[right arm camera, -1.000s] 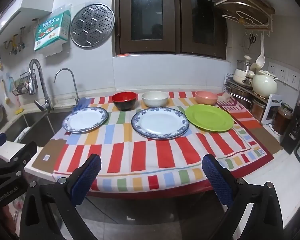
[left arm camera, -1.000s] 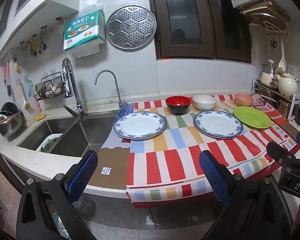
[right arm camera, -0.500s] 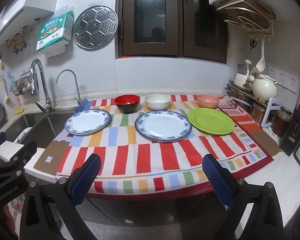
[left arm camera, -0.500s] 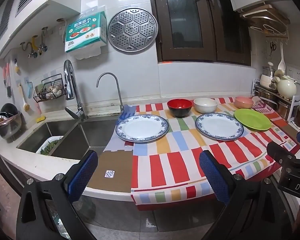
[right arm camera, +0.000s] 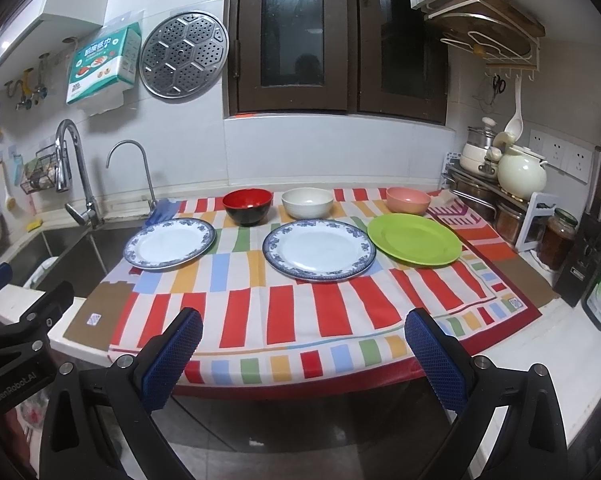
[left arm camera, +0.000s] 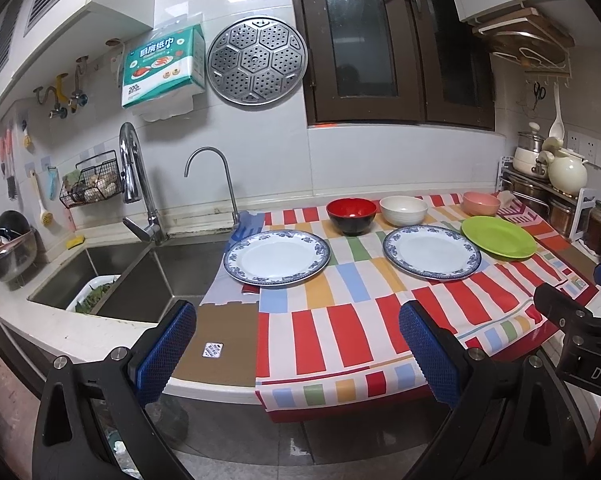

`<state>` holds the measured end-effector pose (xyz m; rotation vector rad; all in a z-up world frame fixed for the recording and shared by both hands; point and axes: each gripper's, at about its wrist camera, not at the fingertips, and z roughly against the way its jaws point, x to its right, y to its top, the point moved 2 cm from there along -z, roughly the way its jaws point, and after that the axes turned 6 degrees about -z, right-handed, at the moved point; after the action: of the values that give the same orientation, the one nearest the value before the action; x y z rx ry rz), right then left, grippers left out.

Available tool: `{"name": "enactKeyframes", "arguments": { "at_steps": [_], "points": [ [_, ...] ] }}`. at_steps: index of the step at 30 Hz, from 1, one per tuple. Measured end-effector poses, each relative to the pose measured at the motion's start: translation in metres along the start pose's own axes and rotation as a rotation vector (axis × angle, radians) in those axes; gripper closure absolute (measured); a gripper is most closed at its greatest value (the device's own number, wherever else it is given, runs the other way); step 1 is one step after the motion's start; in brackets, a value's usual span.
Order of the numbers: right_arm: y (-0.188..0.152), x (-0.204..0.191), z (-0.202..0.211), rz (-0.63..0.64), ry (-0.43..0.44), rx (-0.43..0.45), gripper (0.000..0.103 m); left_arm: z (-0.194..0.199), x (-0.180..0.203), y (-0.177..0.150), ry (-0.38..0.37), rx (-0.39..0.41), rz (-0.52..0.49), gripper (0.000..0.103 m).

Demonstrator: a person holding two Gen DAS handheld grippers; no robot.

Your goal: Organize plates and bowls

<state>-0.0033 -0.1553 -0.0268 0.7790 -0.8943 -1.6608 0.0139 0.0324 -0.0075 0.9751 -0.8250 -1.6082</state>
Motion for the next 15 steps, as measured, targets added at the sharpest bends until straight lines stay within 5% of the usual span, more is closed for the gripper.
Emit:
{"name": "enactKeyframes", "arguments": {
  "at_steps": [15],
  "points": [
    [-0.0010,0.0014,-0.0006,0.001,-0.005,0.002,0.001,-0.0041,0.0008,0.0014,-0.011,-0.005,-0.002,0.000]
  ]
}}
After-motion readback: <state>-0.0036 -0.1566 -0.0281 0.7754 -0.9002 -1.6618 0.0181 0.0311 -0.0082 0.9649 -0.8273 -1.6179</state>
